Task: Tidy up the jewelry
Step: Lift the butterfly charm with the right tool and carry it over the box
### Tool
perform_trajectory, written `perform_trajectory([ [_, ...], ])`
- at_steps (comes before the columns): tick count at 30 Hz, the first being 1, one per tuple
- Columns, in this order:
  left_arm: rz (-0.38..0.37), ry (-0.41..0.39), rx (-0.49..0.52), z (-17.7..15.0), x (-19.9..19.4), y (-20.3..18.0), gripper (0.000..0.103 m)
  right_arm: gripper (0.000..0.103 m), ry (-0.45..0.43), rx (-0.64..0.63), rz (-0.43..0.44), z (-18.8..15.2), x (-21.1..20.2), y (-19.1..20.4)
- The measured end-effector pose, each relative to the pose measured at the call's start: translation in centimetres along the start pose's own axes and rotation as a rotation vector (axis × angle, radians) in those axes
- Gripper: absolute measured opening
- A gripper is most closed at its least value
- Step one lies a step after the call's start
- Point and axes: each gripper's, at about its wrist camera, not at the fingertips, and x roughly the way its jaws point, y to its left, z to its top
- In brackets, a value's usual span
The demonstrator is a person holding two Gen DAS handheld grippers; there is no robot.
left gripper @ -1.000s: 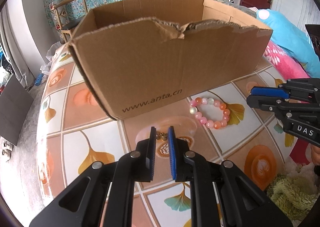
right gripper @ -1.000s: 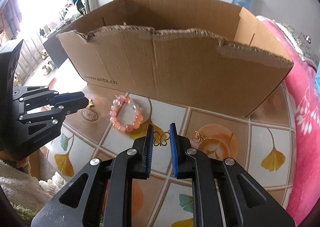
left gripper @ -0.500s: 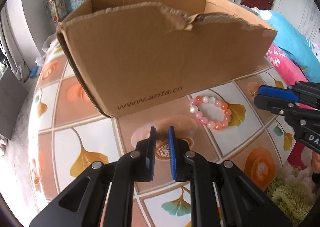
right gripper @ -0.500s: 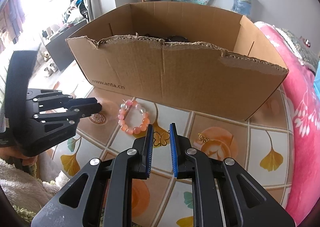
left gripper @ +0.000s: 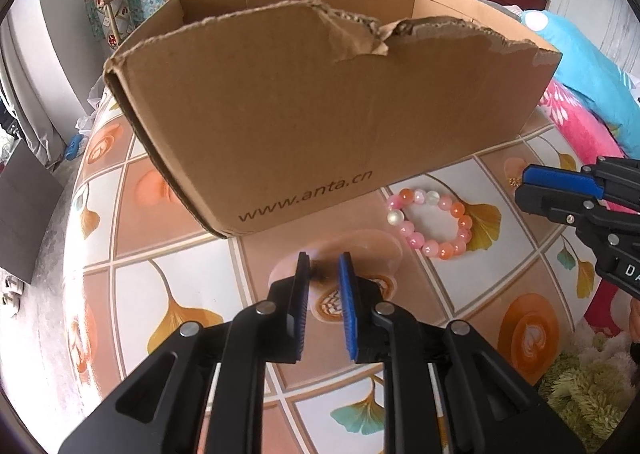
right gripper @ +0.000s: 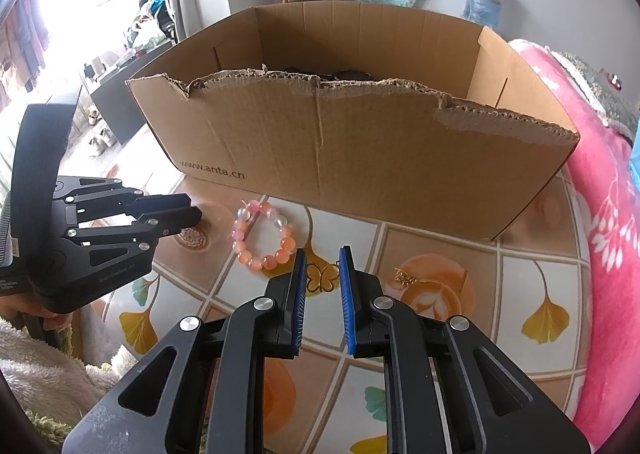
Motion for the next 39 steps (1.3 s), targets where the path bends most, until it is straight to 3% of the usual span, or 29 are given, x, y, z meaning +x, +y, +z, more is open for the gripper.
perform_trajectory([
  [16,0.012,-0.029,0.033,-0.7,-0.4,-0.3,0.012,0.014,-0.042,0.011,-0.005,-0.2,-0.9,-0.5],
  [23,-0.007,-0.103,0.041,-0.1,-4.3,-0.5,0.012,0.014,-0.092,-0.005,0.013,0.4,-2.7,-0.6],
  [32,-0.132,-0.348,0.112,4.6,-11.0,-1.7,0.012,0.014,-0.249,-0.047,0.051,5.0,-6.6,-1.5],
  [35,-0.121,-0.372,0.134,6.8,-10.0,-2.2,0.013,0.014,-0.276,-0.029,0.074,7.4,-6.4,-3.1],
  [39,-0.109,-0.348,0.107,9.2,-7.6,-1.6,0.012,0.014,-0.228,0.015,0.122,9.7,-4.1,-5.0],
])
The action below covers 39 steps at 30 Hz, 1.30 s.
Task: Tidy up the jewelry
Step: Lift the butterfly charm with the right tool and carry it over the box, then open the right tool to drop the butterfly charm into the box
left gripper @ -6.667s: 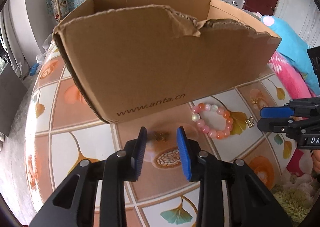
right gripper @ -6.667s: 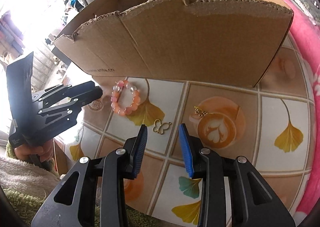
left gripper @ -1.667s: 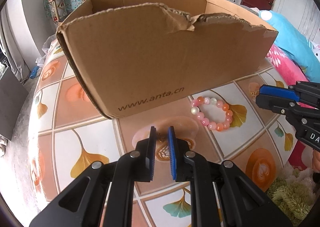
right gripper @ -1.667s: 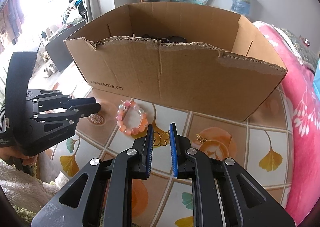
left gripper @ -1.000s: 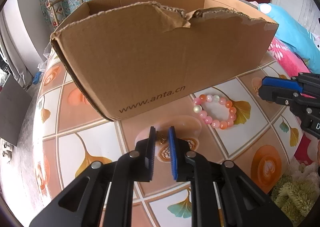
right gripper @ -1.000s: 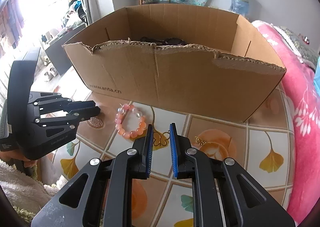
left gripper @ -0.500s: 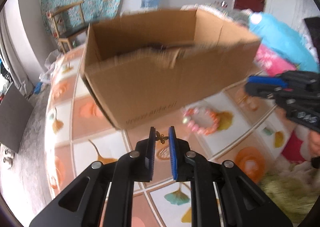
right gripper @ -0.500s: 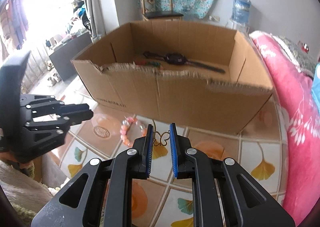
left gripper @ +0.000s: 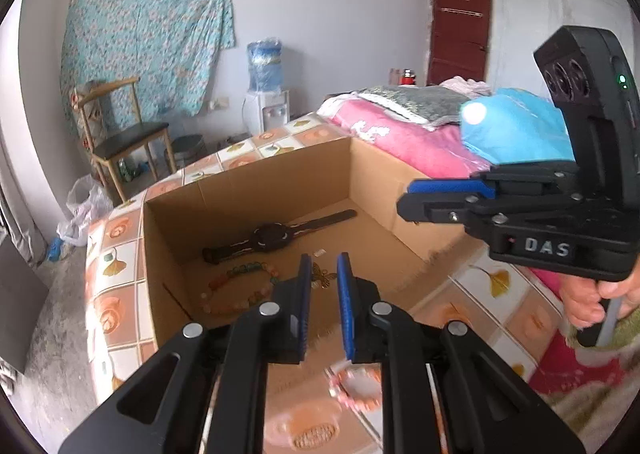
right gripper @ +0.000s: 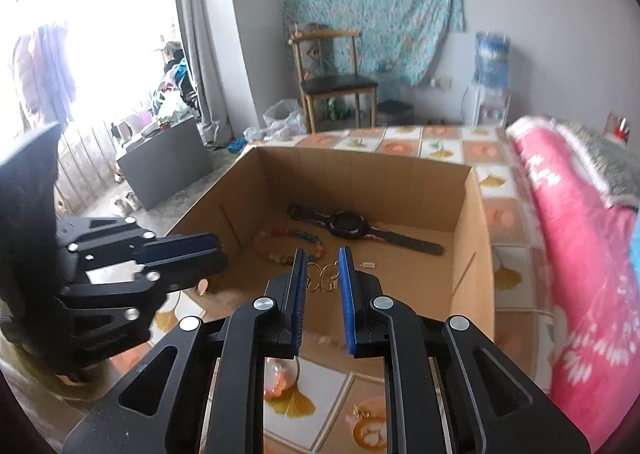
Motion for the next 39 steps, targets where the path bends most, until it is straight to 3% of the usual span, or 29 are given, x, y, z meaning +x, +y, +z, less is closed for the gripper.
perform_trajectory([
  [2,0.017,0.054,-0.03,0.8,2.1,1.3,0.012,0.014,0.05,0.033,0.028,0.8,1.8,-1.2],
  [9,-0.092,0.264,-0.143,2.1,7.4,4.7,0.012,0.014,0.285,0.106,0.107,1.8,7.1,-3.7],
  [13,-0.092,0.317,-0.176,2.2,9.0,5.3,0.013,0.016,0.335,0.12,0.105,1.8,8.5,-4.3],
  [26,-0.117,0.282,-0.254,2.5,9.1,6.9,0.013,0.027,0.254,0.161,0.069,3.1,7.0,-6.7],
  [35,-0.119,0.233,-0.272,2.8,7.0,7.1,0.013,0.032,0.137,0.207,0.06,4.2,2.6,-8.2],
  [39,-0.122,0.187,-0.27,3.1,5.3,6.9,0.014,0.039,0.08,0.223,0.054,4.7,0.1,-8.7],
])
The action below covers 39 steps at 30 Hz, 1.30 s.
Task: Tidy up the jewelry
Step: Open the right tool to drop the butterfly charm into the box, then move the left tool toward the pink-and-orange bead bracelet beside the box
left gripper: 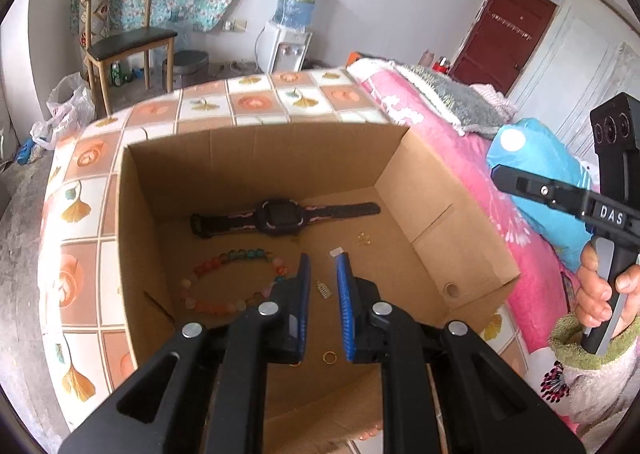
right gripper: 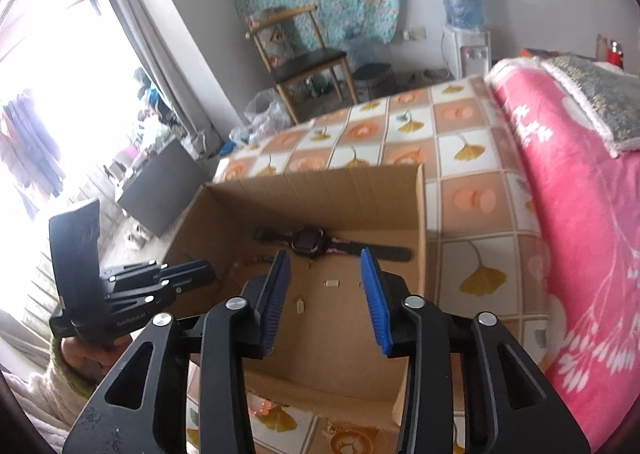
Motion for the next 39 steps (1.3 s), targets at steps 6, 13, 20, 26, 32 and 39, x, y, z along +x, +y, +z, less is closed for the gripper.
perform_trajectory([
  [6,0.016,-0.087,0.032,-0.8,-3.6,-0.9,0.028,0.049,-0.082,0.009,-0.006,0.0,-3.4,-0.1],
  [13,0.043,-0.137,0.049,-3.2,-6.7,-1.3,0.051,0.051,-0.102,0.022,-0.002,-1.6,-4.7,0.1],
  [20,0.095,-0.174,0.061,-7.1,-9.1,-1.1,0.066,0.051,-0.095,0.049,-0.044,-5.8,-5.0,-0.7],
  [26,0.12,-0.134,0.088,-10.6,-9.3,-1.2,0.073,0.051,-0.052,0.084,-0.09,-9.0,-5.0,-2.1],
  [32,0.13,-0.041,0.099,-13.5,-6.8,-2.0,0.074,0.051,0.025,0.123,-0.133,-12.4,-4.4,-3.2],
  [39,0.174,0.05,0.118,-15.3,-2.1,-3.2,0.074,0.051,0.163,0.083,-0.14,-16.5,-0.6,-1.3],
])
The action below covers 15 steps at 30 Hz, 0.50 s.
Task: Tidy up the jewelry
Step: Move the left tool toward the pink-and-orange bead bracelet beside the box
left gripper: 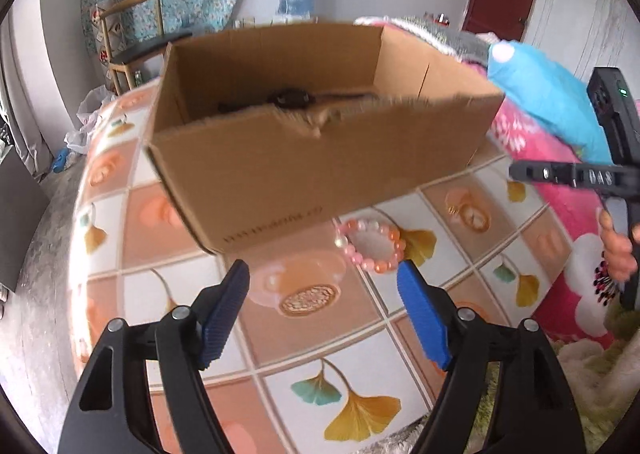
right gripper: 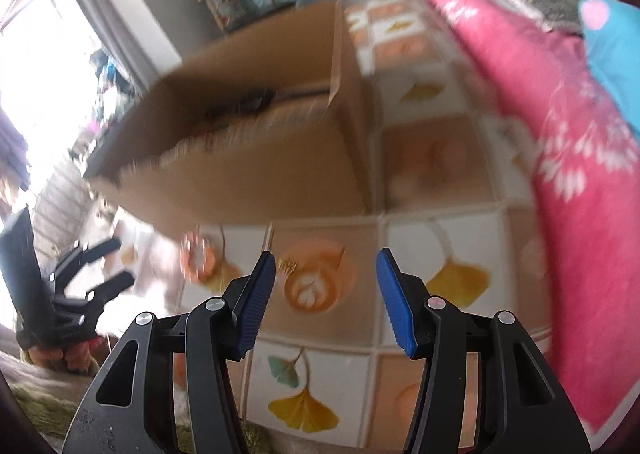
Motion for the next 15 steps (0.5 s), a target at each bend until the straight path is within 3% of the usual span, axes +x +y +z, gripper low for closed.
perform_trajectory([
  [8,-0.002,0.001,-0.053,1.3,3.5,-0.2,0.073,0.047,0.032,-0.068,0.018,-1.2,2.7,3.7],
  [15,-0.034,0.03,-0.062,2.2,5.8,-0.3,0.051,0.045,0.008,-0.082,-0.009,-1.0,2.6,4.4],
])
